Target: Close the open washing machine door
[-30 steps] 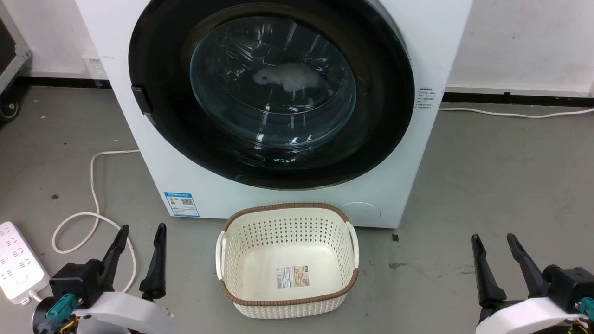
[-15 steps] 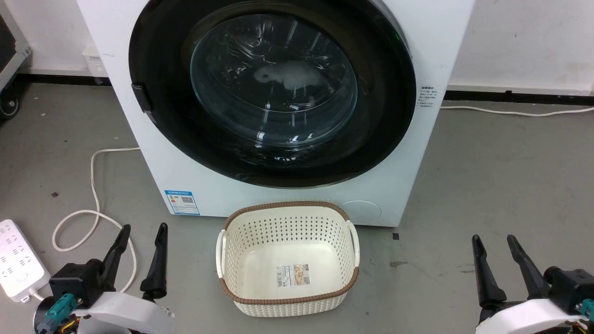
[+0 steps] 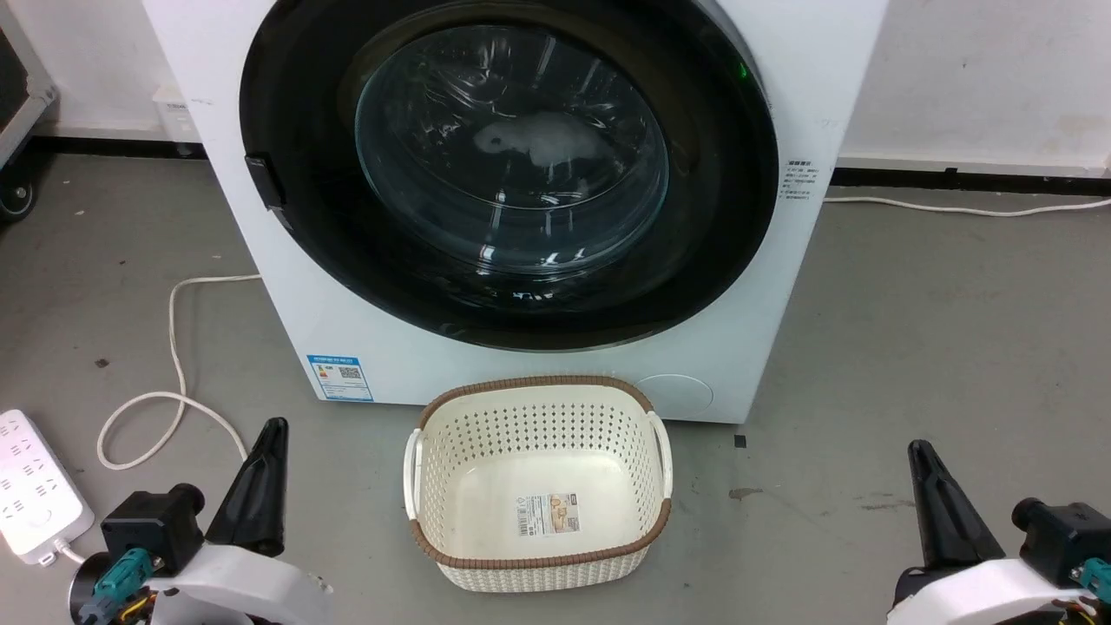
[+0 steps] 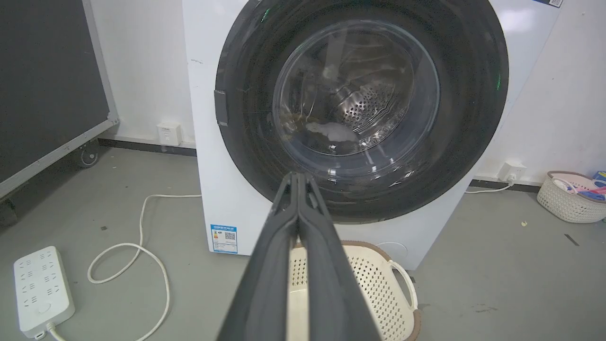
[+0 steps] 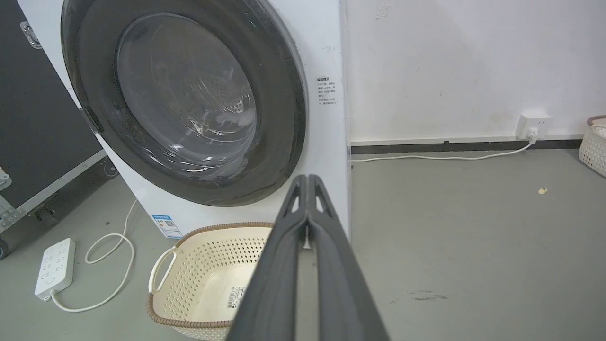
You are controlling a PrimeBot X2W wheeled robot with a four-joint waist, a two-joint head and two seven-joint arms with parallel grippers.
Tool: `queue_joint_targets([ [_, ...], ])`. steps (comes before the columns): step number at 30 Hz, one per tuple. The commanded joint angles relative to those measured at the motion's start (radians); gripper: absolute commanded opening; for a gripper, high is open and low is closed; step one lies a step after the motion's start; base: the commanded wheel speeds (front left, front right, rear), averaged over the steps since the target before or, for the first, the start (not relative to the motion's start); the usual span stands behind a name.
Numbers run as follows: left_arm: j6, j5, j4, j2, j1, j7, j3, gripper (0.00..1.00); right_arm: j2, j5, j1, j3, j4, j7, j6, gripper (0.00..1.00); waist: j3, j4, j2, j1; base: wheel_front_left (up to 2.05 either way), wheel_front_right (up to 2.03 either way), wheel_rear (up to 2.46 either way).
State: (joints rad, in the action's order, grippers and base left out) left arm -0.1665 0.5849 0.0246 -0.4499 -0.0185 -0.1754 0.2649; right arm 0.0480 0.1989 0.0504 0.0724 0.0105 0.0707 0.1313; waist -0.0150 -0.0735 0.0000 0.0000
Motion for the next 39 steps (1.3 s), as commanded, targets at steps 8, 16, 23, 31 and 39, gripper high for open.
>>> queue_joint_targets([
  [8,0.016,-0.054,-0.002,0.036,0.002,0.015,-0.026,0.00,0.000,-0.022,-0.007,-0.007,-0.001,-0.008,0.000,0.00,0.001,0.006,0.0000,0.0000,0.00,0.00,0.00],
  [16,0.027,-0.093,-0.004,0.063,0.004,0.026,-0.044,0.00,0.000,-0.035,-0.010,-0.012,-0.002,-0.013,0.000,0.00,0.002,0.011,0.0000,0.0000,0.00,0.00,0.00],
  [23,0.037,-0.128,-0.005,0.087,0.005,0.037,-0.059,0.00,0.001,-0.047,-0.013,-0.016,-0.003,-0.017,0.000,0.00,0.003,0.015,0.0000,0.0000,0.00,0.00,0.00],
  [31,0.048,-0.167,-0.007,0.113,0.006,0.049,-0.077,0.00,0.001,-0.060,-0.016,-0.021,-0.003,-0.022,0.000,0.00,0.004,0.020,0.0000,0.0000,0.00,0.00,0.00],
  [39,0.059,-0.206,-0.009,0.140,0.007,0.060,-0.094,0.00,0.001,-0.073,-0.019,-0.026,-0.004,-0.026,0.000,0.00,0.005,0.025,0.0000,0.0000,0.00,0.00,0.00],
])
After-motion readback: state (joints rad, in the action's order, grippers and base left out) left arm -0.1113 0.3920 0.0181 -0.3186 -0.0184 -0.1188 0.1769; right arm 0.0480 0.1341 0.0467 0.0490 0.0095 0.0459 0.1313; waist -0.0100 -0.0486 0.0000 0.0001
